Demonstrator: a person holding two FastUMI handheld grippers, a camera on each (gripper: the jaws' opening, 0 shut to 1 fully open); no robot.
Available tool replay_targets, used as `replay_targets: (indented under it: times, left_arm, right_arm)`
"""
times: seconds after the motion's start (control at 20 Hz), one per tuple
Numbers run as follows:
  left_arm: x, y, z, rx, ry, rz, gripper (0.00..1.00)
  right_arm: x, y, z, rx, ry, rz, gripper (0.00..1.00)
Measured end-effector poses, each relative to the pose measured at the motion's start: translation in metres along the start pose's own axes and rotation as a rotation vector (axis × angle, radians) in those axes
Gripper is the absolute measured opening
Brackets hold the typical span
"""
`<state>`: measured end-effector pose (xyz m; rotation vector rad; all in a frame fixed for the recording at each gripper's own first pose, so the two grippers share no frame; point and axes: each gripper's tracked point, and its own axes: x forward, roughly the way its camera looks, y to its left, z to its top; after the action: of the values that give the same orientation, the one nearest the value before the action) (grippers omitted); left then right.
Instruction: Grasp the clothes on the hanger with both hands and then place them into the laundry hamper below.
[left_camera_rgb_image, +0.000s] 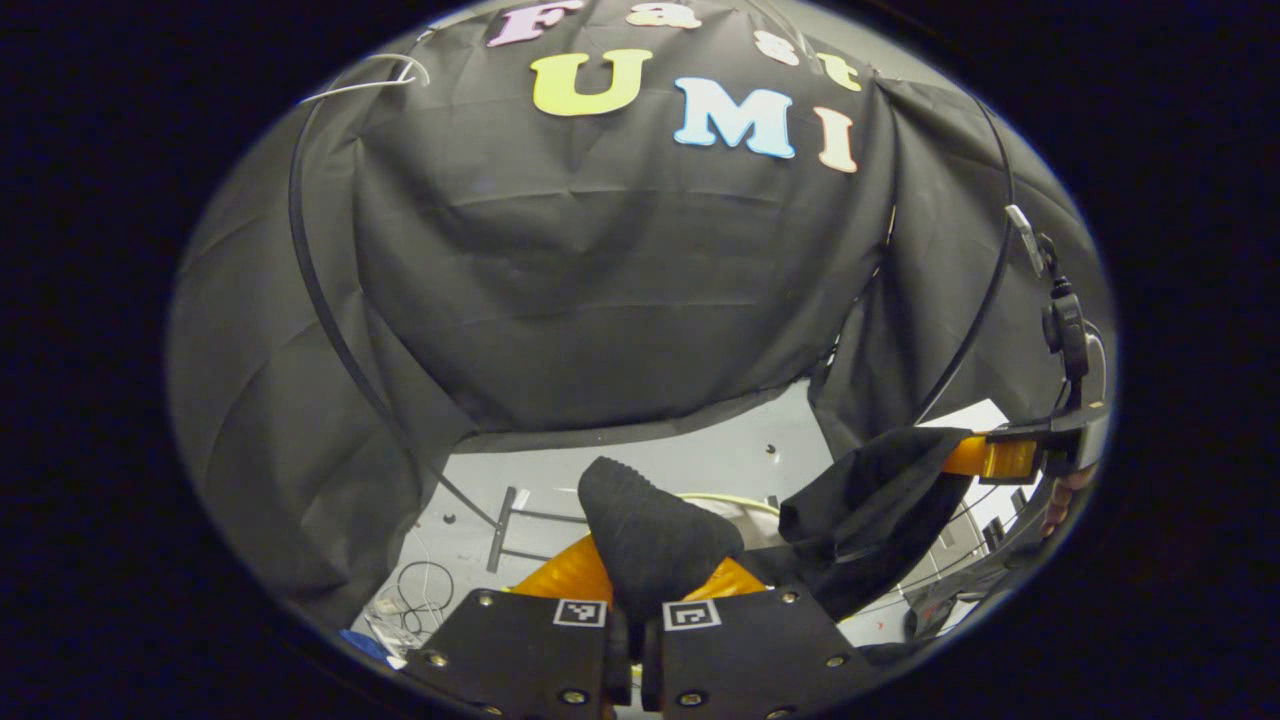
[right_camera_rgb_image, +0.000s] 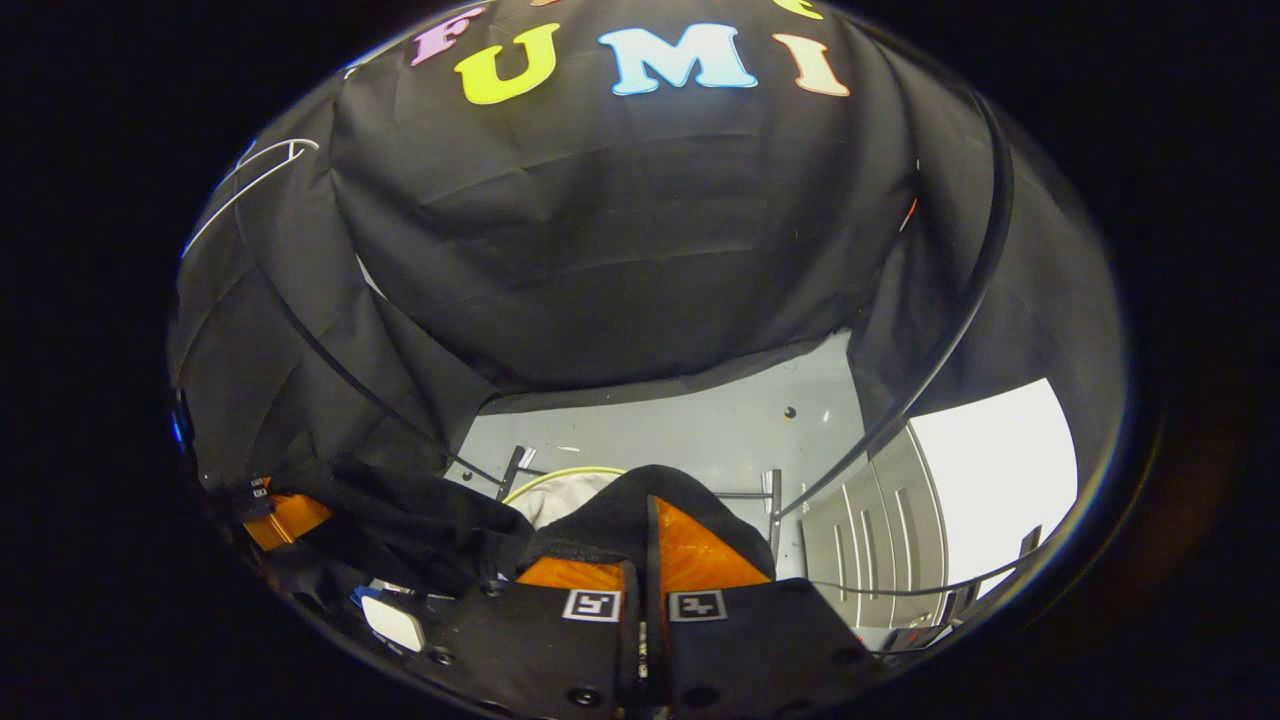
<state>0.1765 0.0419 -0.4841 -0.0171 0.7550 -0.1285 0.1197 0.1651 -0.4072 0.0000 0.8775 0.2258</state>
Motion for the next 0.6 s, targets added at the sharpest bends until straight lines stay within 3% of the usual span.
replay_targets:
  times: [0.05, 0.2, 0.25, 0.3, 0.55, 0.6]
  left_arm:
    - [-0.001, 0.001, -0.002, 0.001, 0.004, 0.007, 0.06]
    - [-0.009, 0.007, -0.012, 0.022, 0.032, 0.036, 0.07]
    - [-0.011, 0.008, -0.019, 0.021, 0.043, 0.035, 0.09]
    - [-0.012, 0.008, -0.021, 0.017, 0.051, 0.029, 0.22]
    - [-0.024, 0.012, -0.019, -0.04, 0.036, 0.011, 0.88]
    - [-0.027, 0.014, -0.02, -0.038, 0.037, 0.012, 0.89]
  right_arm:
    - [-0.002, -0.001, -0.003, 0.003, 0.013, -0.004, 0.06]
    - [-0.002, -0.002, -0.012, 0.015, 0.048, 0.003, 0.13]
    - [-0.004, 0.0, -0.015, 0.02, 0.057, 0.014, 0.2]
    - [-0.006, 0.002, -0.016, 0.022, 0.061, 0.025, 0.19]
    - [-0.023, 0.007, -0.015, 0.008, 0.041, 0.05, 0.86]
    - [-0.028, 0.003, -0.016, 0.008, 0.033, 0.04, 1.0]
